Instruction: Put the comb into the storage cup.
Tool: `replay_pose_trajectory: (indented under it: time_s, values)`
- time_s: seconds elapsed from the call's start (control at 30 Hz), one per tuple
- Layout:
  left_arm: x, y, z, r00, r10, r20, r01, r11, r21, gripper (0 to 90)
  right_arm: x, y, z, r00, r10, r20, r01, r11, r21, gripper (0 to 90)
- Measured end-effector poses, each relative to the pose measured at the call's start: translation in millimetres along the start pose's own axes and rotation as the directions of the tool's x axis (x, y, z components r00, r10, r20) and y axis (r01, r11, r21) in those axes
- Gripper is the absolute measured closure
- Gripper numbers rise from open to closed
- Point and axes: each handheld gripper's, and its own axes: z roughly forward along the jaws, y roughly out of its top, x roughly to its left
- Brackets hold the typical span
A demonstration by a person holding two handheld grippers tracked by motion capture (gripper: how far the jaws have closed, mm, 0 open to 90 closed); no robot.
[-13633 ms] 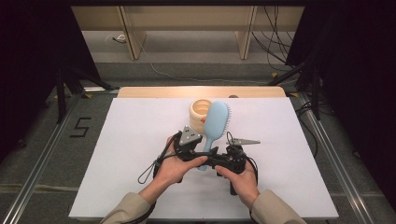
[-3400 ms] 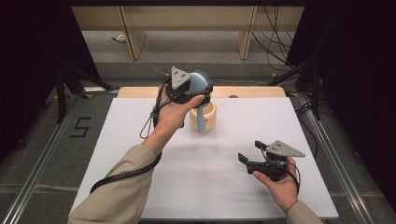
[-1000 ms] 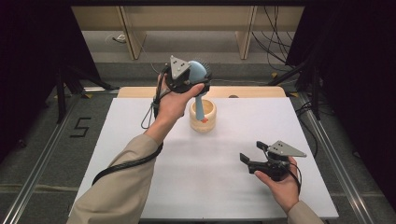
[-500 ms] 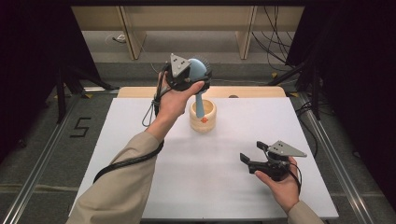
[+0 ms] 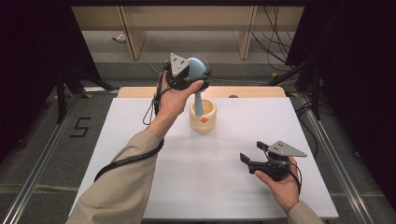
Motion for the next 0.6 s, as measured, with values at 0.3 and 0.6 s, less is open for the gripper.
replay_pose_trajectory:
  time_s: [0.3, 0.6]
  values:
    - [1.3, -3.0, 3.8, 1.0000, 0.000, 0.004, 0.000, 1.0000, 0.004, 19.5, 0.0, -0.3, 0.1, 1.0000, 0.000, -0.001, 0.000, 1.000, 0.000, 16.2]
    - [1.8, -4.6, 7.0, 0.9999, 0.008, 0.010, -0.008, 0.9999, 0.007, 19.5, 0.1, -0.4, 0.4, 1.0000, 0.000, -0.003, 0.000, 1.000, 0.002, 16.2]
